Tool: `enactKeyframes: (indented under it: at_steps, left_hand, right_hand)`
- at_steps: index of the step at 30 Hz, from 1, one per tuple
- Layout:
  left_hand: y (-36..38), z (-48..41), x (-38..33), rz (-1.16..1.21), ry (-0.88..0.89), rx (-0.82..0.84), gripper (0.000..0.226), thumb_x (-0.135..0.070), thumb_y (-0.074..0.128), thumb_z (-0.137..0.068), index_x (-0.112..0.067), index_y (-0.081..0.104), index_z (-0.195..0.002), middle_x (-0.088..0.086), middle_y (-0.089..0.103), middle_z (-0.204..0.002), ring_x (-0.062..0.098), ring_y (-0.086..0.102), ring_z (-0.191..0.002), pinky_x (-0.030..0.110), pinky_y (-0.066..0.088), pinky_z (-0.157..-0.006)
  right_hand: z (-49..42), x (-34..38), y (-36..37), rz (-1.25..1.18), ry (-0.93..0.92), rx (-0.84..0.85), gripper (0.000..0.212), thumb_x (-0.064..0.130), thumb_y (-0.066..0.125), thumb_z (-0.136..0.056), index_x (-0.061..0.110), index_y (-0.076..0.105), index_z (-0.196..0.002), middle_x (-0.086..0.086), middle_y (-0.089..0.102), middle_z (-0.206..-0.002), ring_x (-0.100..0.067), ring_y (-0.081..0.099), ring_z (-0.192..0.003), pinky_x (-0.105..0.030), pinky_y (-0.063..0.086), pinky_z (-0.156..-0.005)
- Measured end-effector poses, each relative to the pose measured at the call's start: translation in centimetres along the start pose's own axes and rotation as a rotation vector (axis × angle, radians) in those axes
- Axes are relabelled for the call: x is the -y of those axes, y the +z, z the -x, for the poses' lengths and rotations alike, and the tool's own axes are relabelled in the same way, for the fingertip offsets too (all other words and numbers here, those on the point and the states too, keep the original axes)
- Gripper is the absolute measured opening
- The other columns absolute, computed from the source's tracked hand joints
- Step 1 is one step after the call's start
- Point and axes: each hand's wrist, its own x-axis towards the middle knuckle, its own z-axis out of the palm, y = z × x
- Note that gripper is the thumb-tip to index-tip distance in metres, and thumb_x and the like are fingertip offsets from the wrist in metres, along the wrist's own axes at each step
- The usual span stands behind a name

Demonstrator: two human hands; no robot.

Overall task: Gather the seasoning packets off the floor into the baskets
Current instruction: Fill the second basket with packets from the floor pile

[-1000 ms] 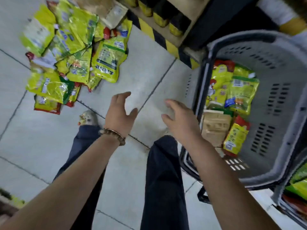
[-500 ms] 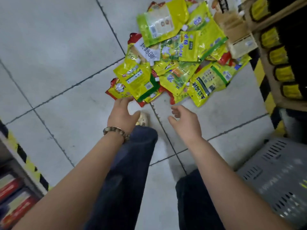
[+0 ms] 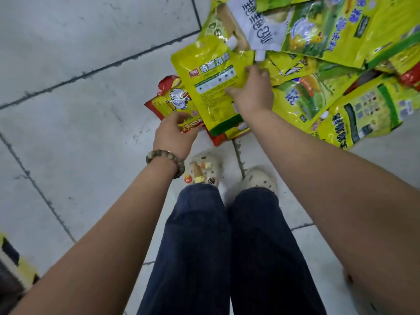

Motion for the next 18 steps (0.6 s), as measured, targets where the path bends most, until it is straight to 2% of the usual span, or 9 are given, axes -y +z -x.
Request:
enactKeyframes:
  at_steps: [3,5,7,9,11,14,15,16,18]
  left_hand:
    - [0.7,-2.0,0.9,0.094,-0.058,-0.02,0.038,-0.022,0.065,-0.085,-0.017,0.057,-0.122,0.0,0.058,-0.122,0.014,0.056,-0.096,0.034,0.049,-0.09]
    - [1.1,-2.7,1.2,0.125,-0.074,-0.013,0.038,-0.02,0.065,-0.086,-0.017,0.056,-0.123,0.0,0.058,-0.119,0.012,0.055,-0.093,0.032,0.049,-0.089]
    - [1.3,-3.3,1.1,0.164,-0.086,-0.005,0.037,-0.019,0.065,-0.085,-0.015,0.057,-0.122,0.002,0.059,-0.117,0.014,0.057,-0.096,0.033,0.05,-0.09]
    - [1.4,-3.9,0.9,0.211,-0.123,0.006,0.036,-0.018,0.064,-0.085,-0.015,0.058,-0.12,0.003,0.061,-0.113,0.019,0.059,-0.1,0.038,0.051,-0.09]
    - [1.4,-4.2,0.5,0.274,-0.177,0.007,0.034,-0.019,0.065,-0.085,-0.015,0.058,-0.118,0.003,0.06,-0.107,0.02,0.06,-0.099,0.036,0.053,-0.085]
    - [0.8,-3.8,-0.2,0.513,-0.196,-0.012,0.039,-0.017,0.066,-0.085,-0.013,0.054,-0.123,0.005,0.059,-0.113,0.02,0.06,-0.105,0.019,0.05,-0.073]
    - [0.5,-3.4,-0.4,0.598,-0.187,0.004,0.045,-0.017,0.066,-0.086,-0.013,0.05,-0.128,0.007,0.057,-0.12,0.019,0.058,-0.109,0.015,0.049,-0.072]
    - [0.3,-3.0,-0.4,0.664,-0.184,0.048,0.05,-0.016,0.064,-0.087,-0.013,0.044,-0.133,0.008,0.054,-0.127,0.019,0.056,-0.113,0.014,0.049,-0.072]
    - [-0.1,-2.4,-0.1,0.796,-0.192,0.209,0.055,-0.015,0.064,-0.087,-0.012,0.04,-0.136,0.006,0.056,-0.128,0.021,0.057,-0.113,0.023,0.052,-0.074]
  right_hand:
    - [-1.1,-0.2,1.4,0.11,0.034,-0.128,0.068,0.048,0.071,-0.076,0.023,0.043,-0.132,-0.002,0.043,-0.138,-0.022,0.04,-0.129,-0.04,0.032,-0.1]
    - [-1.3,-0.5,1.7,0.094,0.049,-0.142,0.075,0.052,0.073,-0.073,0.025,0.04,-0.135,-0.002,0.042,-0.141,-0.021,0.038,-0.131,-0.043,0.03,-0.102]
    - [-1.9,-0.8,1.6,0.055,0.076,-0.128,0.074,0.051,0.075,-0.07,0.022,0.044,-0.131,0.0,0.05,-0.134,-0.021,0.044,-0.127,-0.043,0.03,-0.101]
    - [-2.4,-1.1,1.3,0.016,0.06,-0.094,0.058,0.045,0.075,-0.074,0.017,0.052,-0.12,-0.001,0.059,-0.122,-0.023,0.053,-0.116,-0.037,0.034,-0.096]
    - [-2.2,-1.2,0.9,-0.083,-0.023,-0.043,0.044,0.032,0.072,-0.08,0.011,0.057,-0.116,-0.007,0.06,-0.117,-0.025,0.055,-0.109,-0.029,0.038,-0.087]
    - [0.0,-1.2,-0.7,-0.424,-0.11,0.059,0.041,0.006,0.065,-0.084,0.004,0.053,-0.123,-0.003,0.055,-0.115,-0.015,0.052,-0.106,-0.011,0.041,-0.083]
    - [1.0,-1.2,-1.4,-0.512,-0.11,0.103,0.04,0.001,0.063,-0.084,0.005,0.051,-0.122,-0.002,0.056,-0.115,-0.012,0.053,-0.104,-0.011,0.044,-0.084]
    - [2.0,-1.2,-2.2,-0.577,-0.098,0.154,0.037,-0.001,0.062,-0.085,0.008,0.051,-0.119,-0.003,0.058,-0.114,-0.013,0.056,-0.102,-0.018,0.049,-0.085]
    - [3.8,-0.9,-3.3,-0.677,-0.076,0.269,0.033,-0.004,0.062,-0.084,0.016,0.051,-0.108,-0.003,0.062,-0.108,-0.013,0.062,-0.092,-0.027,0.055,-0.08]
